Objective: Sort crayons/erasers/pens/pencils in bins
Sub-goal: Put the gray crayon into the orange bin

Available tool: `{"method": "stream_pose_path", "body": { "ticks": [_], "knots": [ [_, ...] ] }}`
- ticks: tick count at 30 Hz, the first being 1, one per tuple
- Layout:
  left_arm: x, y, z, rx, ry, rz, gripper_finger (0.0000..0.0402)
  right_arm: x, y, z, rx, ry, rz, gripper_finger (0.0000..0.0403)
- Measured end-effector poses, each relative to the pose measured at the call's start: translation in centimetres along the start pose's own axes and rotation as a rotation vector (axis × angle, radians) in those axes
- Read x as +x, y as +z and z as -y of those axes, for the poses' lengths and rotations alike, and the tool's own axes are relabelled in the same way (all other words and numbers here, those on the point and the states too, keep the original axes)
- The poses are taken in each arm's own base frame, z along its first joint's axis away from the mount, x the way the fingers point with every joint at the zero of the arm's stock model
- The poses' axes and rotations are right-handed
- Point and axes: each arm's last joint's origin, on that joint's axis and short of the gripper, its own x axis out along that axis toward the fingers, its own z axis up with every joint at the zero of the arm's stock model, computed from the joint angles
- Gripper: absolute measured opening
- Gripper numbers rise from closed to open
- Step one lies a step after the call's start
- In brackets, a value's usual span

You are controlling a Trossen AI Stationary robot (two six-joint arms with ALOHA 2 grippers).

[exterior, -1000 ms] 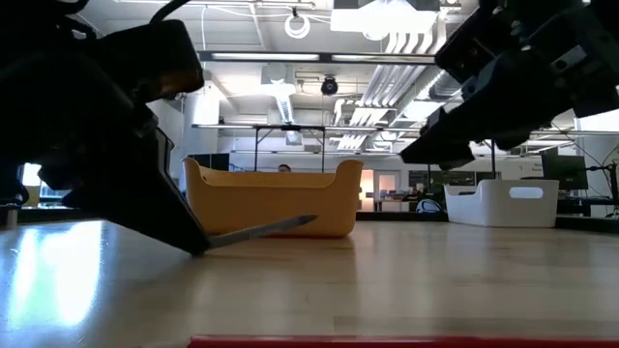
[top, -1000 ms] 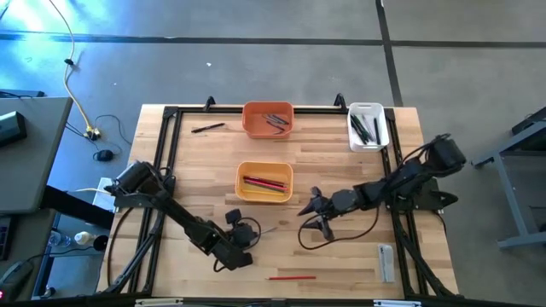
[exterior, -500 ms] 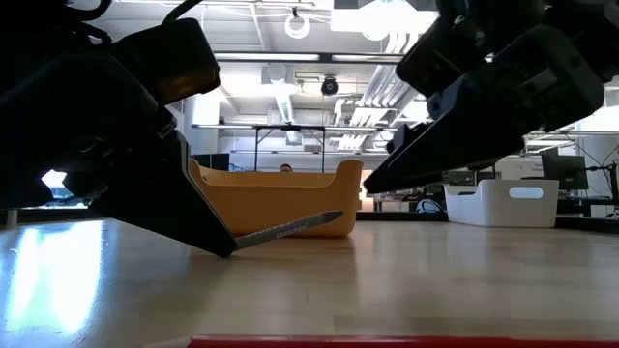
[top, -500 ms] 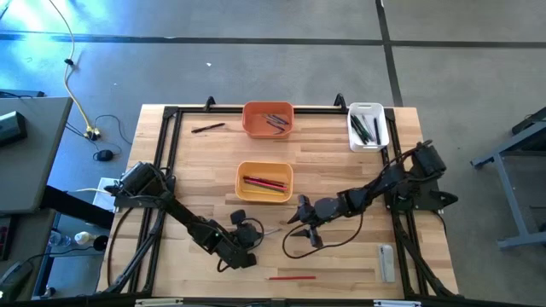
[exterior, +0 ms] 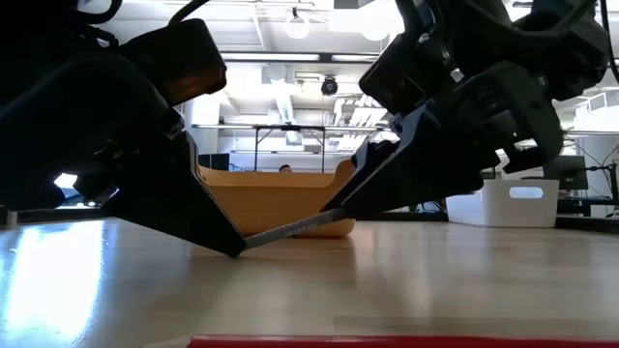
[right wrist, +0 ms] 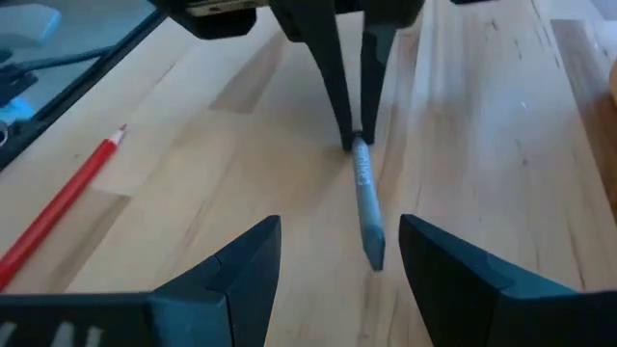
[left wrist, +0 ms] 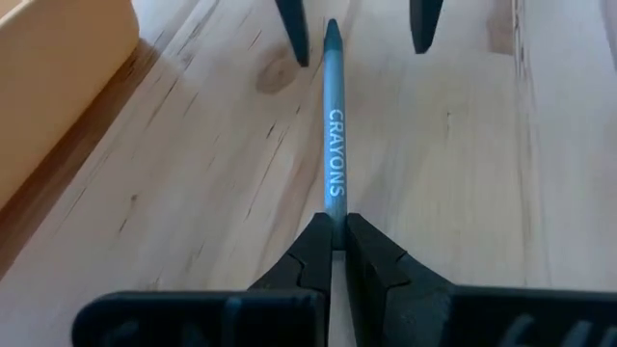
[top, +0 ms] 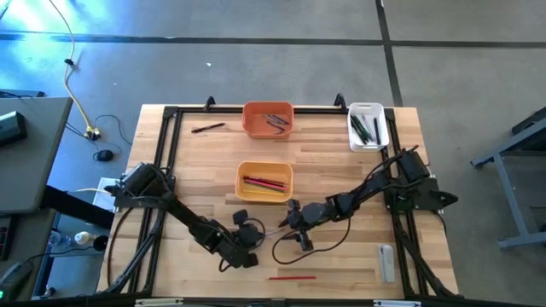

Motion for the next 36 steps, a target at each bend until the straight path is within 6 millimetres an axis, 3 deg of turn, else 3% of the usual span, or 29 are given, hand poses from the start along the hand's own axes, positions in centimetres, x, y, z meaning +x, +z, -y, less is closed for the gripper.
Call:
{"method": "stream_pose_path", "body": {
  "ticks": [6, 16, 36],
  "knots": [
    [0.62, -0.21, 0.33, 0.001, -0.013, 0.024, 0.0, 0.04, 0.13, 0.08, -0.013, -0.005, 0.0, 0.0192],
    [0.61, -0.22, 0.34, 0.005, -0.02, 0.018, 0.0, 0.03, -0.02, 0.15, -0.008, -0.008, -0.016, 0.0121],
    [0.61, -0.27, 0.33, 0.004, -0.021, 0.014, 0.0001, 0.02, -0.26, 0.19, -0.003, -0.012, -0.04, 0.0019]
  ]
}}
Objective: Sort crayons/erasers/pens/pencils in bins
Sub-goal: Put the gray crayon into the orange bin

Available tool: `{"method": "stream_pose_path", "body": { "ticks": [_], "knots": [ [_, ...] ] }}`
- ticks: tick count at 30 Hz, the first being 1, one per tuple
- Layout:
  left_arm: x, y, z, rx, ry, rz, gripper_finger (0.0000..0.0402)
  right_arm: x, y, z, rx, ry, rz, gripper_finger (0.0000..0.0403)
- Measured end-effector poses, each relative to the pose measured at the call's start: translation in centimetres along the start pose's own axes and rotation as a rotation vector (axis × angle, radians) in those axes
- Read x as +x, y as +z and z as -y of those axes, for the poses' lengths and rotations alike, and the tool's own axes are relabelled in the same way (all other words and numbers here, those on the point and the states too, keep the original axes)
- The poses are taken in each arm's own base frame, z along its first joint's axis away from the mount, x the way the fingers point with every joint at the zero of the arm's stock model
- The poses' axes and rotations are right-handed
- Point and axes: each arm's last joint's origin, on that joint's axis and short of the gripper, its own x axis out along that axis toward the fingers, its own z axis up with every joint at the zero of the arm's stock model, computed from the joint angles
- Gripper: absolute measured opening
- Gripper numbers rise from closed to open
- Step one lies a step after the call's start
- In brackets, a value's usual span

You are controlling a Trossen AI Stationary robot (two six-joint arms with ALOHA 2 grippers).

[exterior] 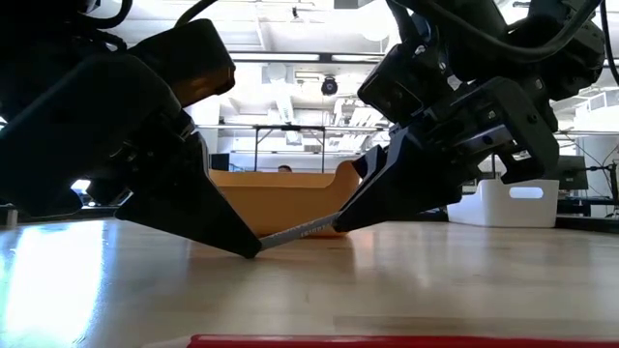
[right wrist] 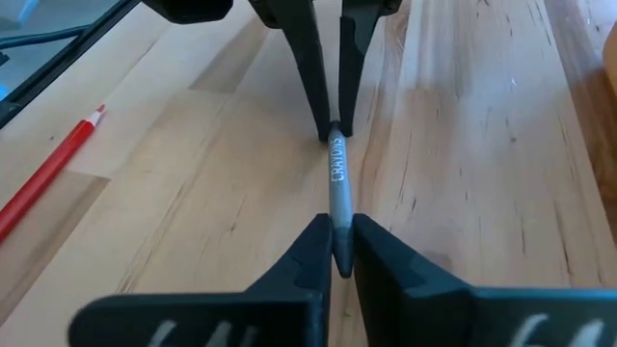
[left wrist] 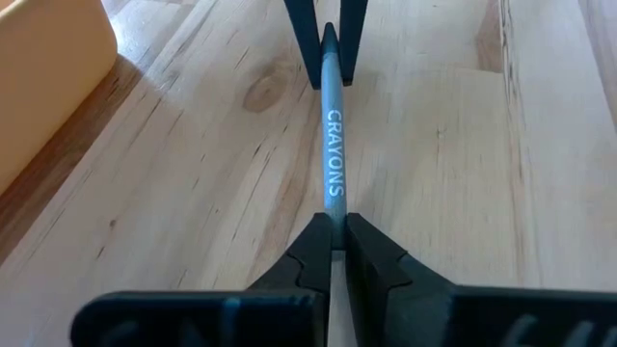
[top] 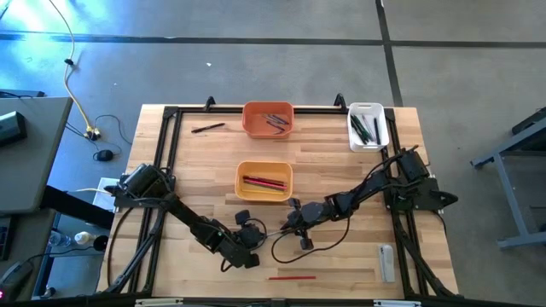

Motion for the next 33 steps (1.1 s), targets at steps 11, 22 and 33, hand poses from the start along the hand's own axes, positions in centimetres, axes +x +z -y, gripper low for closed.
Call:
{"method": "stream_pose_path", "body": {
  "ticks": [11, 22, 33],
  "knots": [
    [-3.4, 2.9, 0.2, 0.049, -0.098, 0.041, 0.0083, -0.1, 0.1, 0.0, 0.005, -0.001, -0.002, 0.0018],
    [-8.9, 5.6, -2.2, 0.06, 0.003, 0.175, 0.0082, -4.5, 3.8, -0.5, -0.028, -0.026, -0.019, 0.0018],
    [-7.6, 1.9, -6.6, -0.11, -0.105, 0.372, 0.001, -15.0, 8.9, 2.8, -0.053, -0.494, 0.08, 0.0018]
  ]
}}
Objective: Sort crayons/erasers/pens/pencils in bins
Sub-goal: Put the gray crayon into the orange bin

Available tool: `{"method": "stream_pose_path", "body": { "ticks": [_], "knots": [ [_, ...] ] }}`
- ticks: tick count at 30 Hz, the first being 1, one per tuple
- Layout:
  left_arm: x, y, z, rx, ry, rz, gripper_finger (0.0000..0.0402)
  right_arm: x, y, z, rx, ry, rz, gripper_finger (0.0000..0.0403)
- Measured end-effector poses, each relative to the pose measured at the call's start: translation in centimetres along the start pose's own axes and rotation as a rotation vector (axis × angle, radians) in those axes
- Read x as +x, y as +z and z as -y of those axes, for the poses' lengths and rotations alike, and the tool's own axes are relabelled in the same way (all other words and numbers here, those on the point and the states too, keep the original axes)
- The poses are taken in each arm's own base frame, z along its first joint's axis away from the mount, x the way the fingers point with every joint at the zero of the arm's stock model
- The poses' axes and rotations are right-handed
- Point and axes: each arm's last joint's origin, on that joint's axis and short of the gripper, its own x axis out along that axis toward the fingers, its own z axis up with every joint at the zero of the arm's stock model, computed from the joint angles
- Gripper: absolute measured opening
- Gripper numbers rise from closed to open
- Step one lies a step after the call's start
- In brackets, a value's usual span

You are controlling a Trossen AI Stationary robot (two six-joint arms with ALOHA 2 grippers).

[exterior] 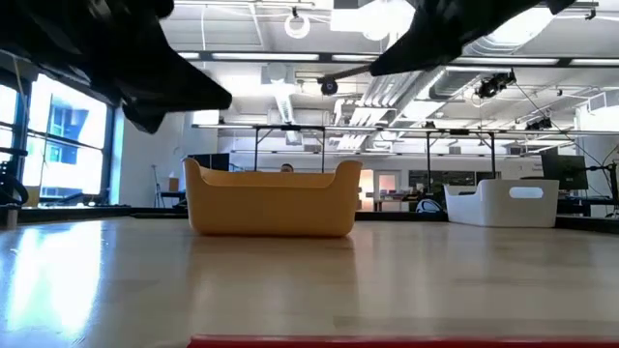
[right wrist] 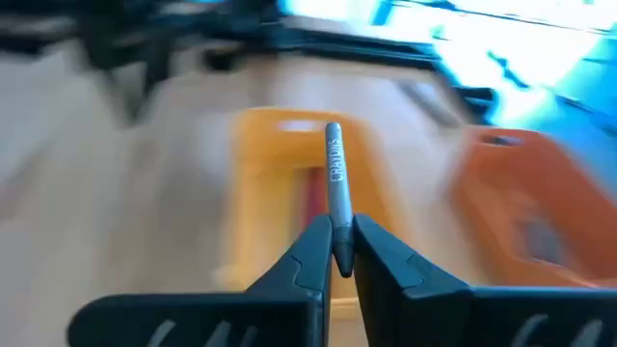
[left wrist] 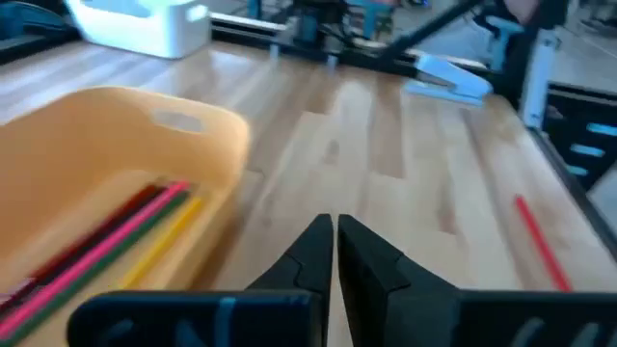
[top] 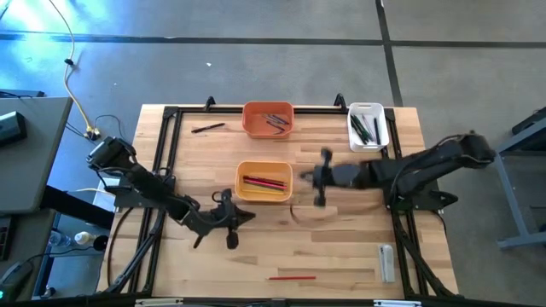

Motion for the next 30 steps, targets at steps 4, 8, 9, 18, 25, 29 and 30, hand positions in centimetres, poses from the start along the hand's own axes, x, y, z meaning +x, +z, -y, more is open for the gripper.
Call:
{"method": "stream_pose_path", "body": {
  "ticks": [4, 8, 9, 18, 25, 29, 30],
  "knots": [
    [0.1, -0.5, -1.4, -0.015, 0.024, 0.028, 0.0002, 0.2, 0.8, 4.9, 0.097, -0.143, 0.065, 0.0018],
    [0.4, -0.2, -1.9, 0.005, 0.042, 0.045, 0.0002, 2.0, 0.5, 9.7, 0.165, -0.207, 0.057, 0.0018],
    [0.5, -0.1, -2.0, 0.014, 0.048, 0.047, 0.0001, 2.5, 0.2, 10.9, 0.18, -0.219, 0.031, 0.0018],
    [1.1, 0.4, -2.9, 0.007, 0.103, 0.074, 0.0, 10.3, 0.3, 21.6, 0.328, -0.22, -0.121, 0.0018],
    [1.1, 0.3, -2.9, 0.007, 0.094, 0.06, 0.0, 16.6, -1.1, 26.8, 0.467, -0.121, -0.263, 0.0018],
    [1.1, 0.2, -2.9, 0.01, 0.085, 0.05, 0.0, 18.9, -1.9, 27.6, 0.503, -0.094, -0.344, 0.0018],
    [1.1, 0.2, -2.9, 0.009, 0.085, 0.05, 0.0, 19.4, -2.0, 27.6, 0.508, -0.09, -0.363, 0.0018]
  ]
}}
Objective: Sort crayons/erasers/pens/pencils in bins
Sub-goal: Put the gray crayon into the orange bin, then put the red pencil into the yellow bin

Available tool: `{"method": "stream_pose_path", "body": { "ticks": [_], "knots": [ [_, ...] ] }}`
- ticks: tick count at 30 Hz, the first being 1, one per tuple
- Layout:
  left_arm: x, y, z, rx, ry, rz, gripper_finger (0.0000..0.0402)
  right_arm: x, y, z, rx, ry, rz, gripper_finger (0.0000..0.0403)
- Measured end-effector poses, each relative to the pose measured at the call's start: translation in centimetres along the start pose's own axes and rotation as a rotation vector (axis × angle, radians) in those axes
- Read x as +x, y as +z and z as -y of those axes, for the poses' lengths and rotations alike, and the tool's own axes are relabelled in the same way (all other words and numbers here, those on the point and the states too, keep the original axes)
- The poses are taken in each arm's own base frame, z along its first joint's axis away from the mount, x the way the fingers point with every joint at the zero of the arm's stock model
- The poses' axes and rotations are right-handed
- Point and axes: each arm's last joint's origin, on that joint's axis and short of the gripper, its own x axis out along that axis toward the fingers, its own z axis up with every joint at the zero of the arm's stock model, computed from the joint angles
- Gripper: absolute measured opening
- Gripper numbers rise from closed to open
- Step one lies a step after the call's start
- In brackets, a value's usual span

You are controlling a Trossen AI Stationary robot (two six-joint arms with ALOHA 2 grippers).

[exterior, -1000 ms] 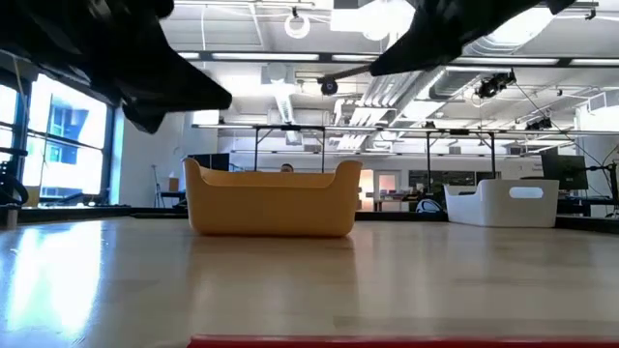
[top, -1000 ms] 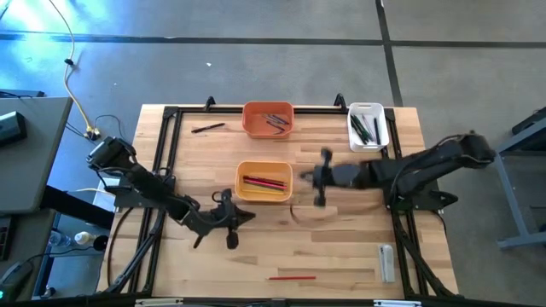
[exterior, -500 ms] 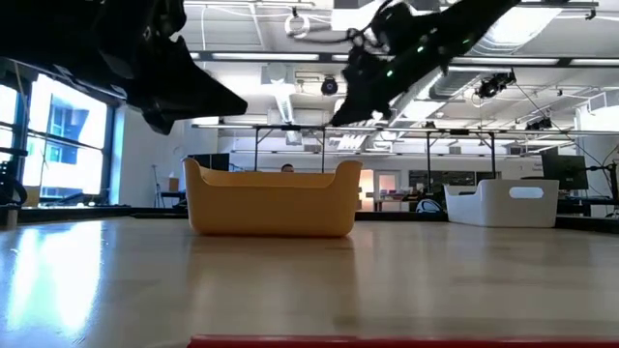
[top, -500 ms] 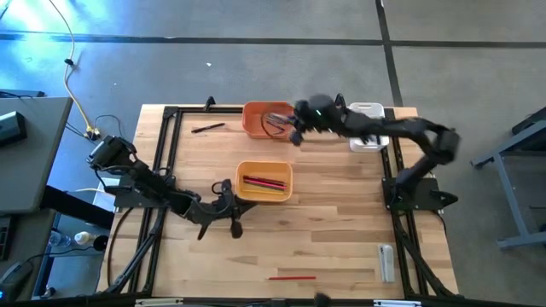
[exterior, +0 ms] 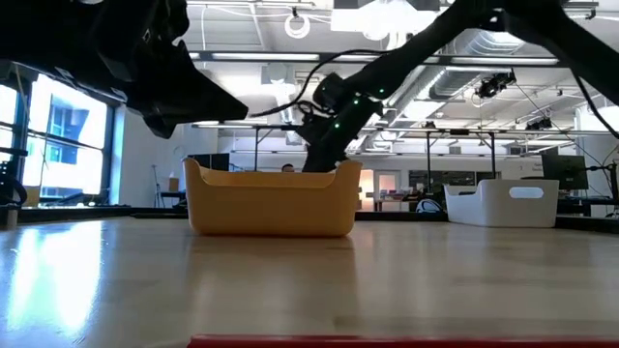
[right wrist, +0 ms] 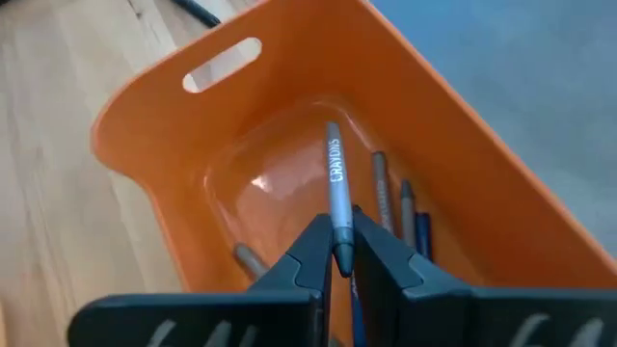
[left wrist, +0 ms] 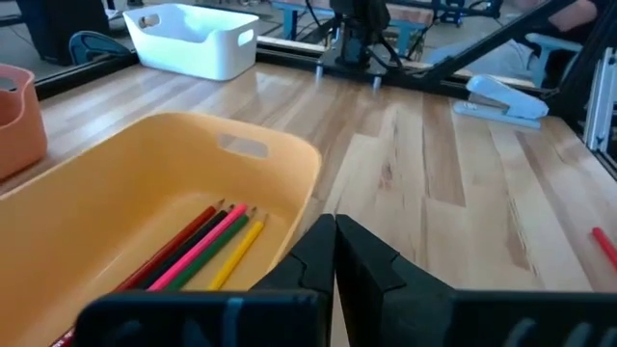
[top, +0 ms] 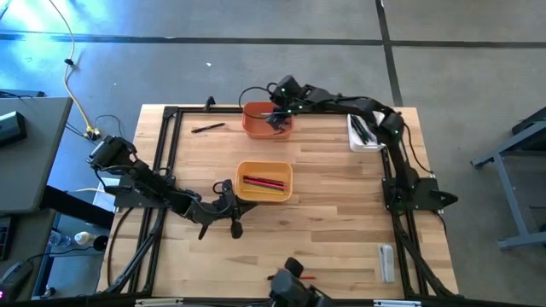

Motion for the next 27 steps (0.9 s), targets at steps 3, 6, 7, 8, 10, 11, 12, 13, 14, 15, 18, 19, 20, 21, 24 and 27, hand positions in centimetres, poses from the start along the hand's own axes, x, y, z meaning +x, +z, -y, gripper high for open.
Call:
{"method": "stream_pose_path", "body": {
  "ticks": [3, 6, 7, 8, 10, 11, 12, 13, 14, 15, 18, 19, 20, 21, 24, 27],
  "knots": [
    [0.0, 0.0, 0.0, -0.004, -0.003, 0.004, 0.0, 1.1, 0.2, 0.2, 0.022, -0.001, -0.015, 0.0018],
    [0.0, 0.1, 0.0, -0.012, -0.005, 0.004, 0.0, 2.0, 0.2, 0.4, 0.03, -0.001, -0.022, 0.0018],
    [0.0, 0.1, 0.1, -0.014, -0.01, 0.002, 0.0, 2.2, 0.1, 0.4, 0.032, -0.002, -0.027, 0.0018],
    [0.0, 0.0, 0.1, -0.015, -0.015, 0.0, 0.0, 2.3, -0.1, 0.5, 0.032, -0.006, -0.03, 0.0018],
    [0.0, 0.0, 0.1, -0.015, -0.02, -0.001, 0.0, 2.4, -0.1, 0.5, 0.028, -0.019, -0.035, 0.0018],
    [0.0, 0.0, 0.1, -0.016, -0.02, -0.001, 0.0, 2.4, -0.2, 0.6, 0.026, -0.032, -0.034, 0.0018],
    [0.0, 0.0, 0.1, -0.016, -0.02, -0.002, 0.0, 2.4, -0.3, 0.6, 0.026, -0.039, -0.039, 0.0018],
    [0.0, 0.0, 0.1, -0.016, -0.02, -0.001, 0.0, 2.4, -0.4, 0.7, 0.03, -0.041, -0.05, 0.0019],
    [0.0, 0.0, 0.1, -0.016, -0.02, -0.001, 0.0, 2.4, -0.5, 0.7, 0.031, -0.042, -0.061, 0.0022],
    [0.0, 0.0, 0.1, -0.016, -0.019, -0.001, 0.0, 2.4, -0.6, 0.7, 0.031, -0.044, -0.064, 0.0026],
    [0.0, 0.0, 0.1, -0.016, -0.019, -0.001, 0.0, 2.4, -0.6, 0.7, 0.021, -0.044, -0.067, 0.0049],
    [0.0, 0.0, 0.1, -0.016, -0.019, -0.001, 0.0, 2.4, -0.6, 0.7, 0.022, -0.044, -0.068, 0.006],
    [0.0, 0.0, 0.1, -0.015, -0.019, -0.001, 0.0, 2.4, -0.6, 0.7, 0.024, -0.044, -0.071, 0.007],
    [0.0, 0.0, 0.1, -0.015, -0.019, -0.001, 0.0, 2.4, -0.6, 0.7, 0.03, -0.044, -0.071, 0.0081],
    [0.0, 0.0, 0.1, -0.013, -0.015, 0.0, 0.0, 2.0, -0.1, 0.6, 0.033, -0.043, -0.073, 0.0107],
    [0.0, 0.0, 0.0, -0.013, -0.012, 0.001, 0.0, 0.6, 0.8, 0.2, 0.012, -0.012, -0.088, 0.0115]
  ]
}}
